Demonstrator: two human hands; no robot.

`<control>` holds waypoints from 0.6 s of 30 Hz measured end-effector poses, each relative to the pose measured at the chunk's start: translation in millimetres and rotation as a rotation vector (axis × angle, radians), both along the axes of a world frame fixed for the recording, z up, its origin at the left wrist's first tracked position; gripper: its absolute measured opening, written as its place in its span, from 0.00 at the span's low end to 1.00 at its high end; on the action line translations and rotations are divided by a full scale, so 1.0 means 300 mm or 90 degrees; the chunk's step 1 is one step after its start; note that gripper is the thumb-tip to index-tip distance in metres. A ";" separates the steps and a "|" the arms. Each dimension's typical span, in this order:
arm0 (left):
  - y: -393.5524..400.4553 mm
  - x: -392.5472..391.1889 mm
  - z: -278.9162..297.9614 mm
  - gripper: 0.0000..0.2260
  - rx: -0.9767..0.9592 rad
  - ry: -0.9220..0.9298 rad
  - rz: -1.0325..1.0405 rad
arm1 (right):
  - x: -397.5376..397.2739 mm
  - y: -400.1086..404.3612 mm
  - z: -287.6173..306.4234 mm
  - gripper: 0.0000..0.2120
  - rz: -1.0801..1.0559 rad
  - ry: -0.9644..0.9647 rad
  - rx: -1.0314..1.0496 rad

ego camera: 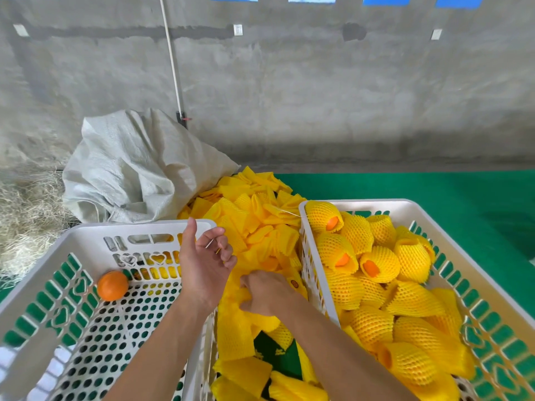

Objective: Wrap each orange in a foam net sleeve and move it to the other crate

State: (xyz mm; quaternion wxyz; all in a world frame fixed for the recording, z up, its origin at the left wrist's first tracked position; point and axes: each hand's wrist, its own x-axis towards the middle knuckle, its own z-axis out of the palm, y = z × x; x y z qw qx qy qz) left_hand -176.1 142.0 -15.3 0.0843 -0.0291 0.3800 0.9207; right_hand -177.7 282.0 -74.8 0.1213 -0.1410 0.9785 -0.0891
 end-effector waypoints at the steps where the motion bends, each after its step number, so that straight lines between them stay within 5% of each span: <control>1: 0.000 0.000 0.001 0.25 0.001 0.002 -0.002 | -0.005 0.008 0.015 0.22 -0.034 0.022 -0.055; 9: 0.019 -0.008 -0.007 0.19 -0.153 -0.004 -0.058 | -0.014 0.065 0.119 0.19 -0.262 0.340 -0.425; 12: 0.044 -0.006 -0.018 0.19 -0.238 0.015 -0.090 | -0.007 0.059 0.135 0.16 -0.202 0.402 -0.453; 18: 0.045 -0.016 -0.041 0.27 -0.205 0.022 -0.042 | -0.027 0.049 0.115 0.09 -0.127 0.396 -0.531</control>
